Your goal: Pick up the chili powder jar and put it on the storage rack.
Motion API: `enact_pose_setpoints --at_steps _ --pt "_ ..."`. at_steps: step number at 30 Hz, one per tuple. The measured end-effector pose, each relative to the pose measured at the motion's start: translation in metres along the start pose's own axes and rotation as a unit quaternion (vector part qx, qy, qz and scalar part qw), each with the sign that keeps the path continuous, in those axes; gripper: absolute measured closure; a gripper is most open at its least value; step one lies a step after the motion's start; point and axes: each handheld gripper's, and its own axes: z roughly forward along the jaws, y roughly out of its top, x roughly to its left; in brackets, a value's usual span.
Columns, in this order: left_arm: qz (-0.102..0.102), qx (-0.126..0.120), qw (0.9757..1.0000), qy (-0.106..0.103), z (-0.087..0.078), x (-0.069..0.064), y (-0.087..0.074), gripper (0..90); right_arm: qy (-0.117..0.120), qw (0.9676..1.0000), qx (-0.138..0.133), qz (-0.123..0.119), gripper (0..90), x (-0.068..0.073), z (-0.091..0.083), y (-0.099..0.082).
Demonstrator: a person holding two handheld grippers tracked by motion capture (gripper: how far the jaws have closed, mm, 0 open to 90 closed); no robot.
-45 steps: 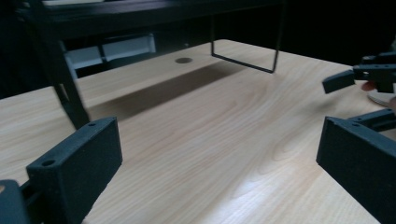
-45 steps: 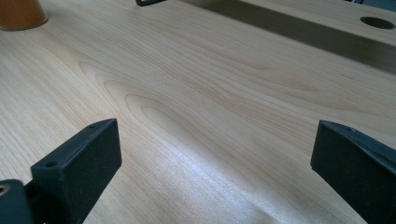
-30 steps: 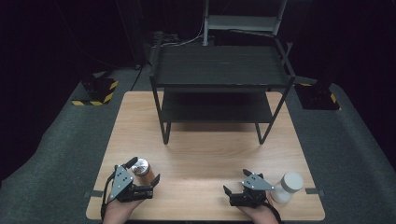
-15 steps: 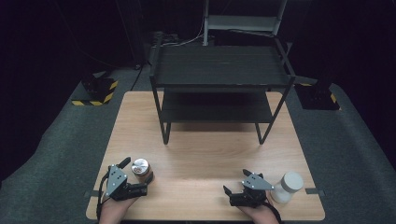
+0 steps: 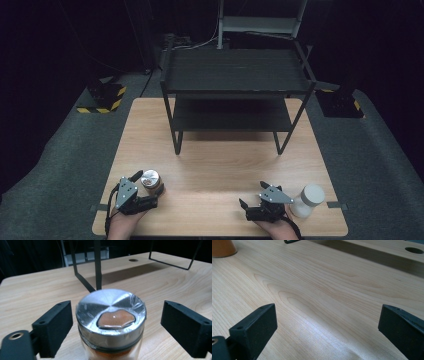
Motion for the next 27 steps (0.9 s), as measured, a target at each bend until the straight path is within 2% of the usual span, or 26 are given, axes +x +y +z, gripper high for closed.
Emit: enact_pose_setpoints --at_steps 5,11,18,23,27 --pt "0.002 0.000 1.0000 -0.001 0.0010 0.0005 -0.0018 19.7 -0.002 1.0000 0.005 0.002 1.8 -0.0005 0.0000 0.0013" --pt "-0.006 0.001 1.0000 0.004 -0.0001 0.0022 -0.0032 26.4 -0.004 1.0000 0.008 0.004 1.8 -0.0019 -0.0012 0.0013" --pt "-0.010 0.004 0.9999 0.006 0.0006 0.0039 -0.0048 31.4 -0.006 0.9999 0.015 0.000 1.8 -0.0019 -0.0013 0.0032" --pt "-0.012 0.002 0.9999 0.005 0.0007 0.0047 -0.0056 32.2 -0.012 0.9997 0.019 0.009 1.8 -0.0046 -0.0021 0.0033" --pt "-0.015 0.002 0.9999 0.007 0.0006 0.0038 -0.0052 32.6 -0.013 0.9997 0.020 0.003 1.8 -0.0030 -0.0017 0.0038"
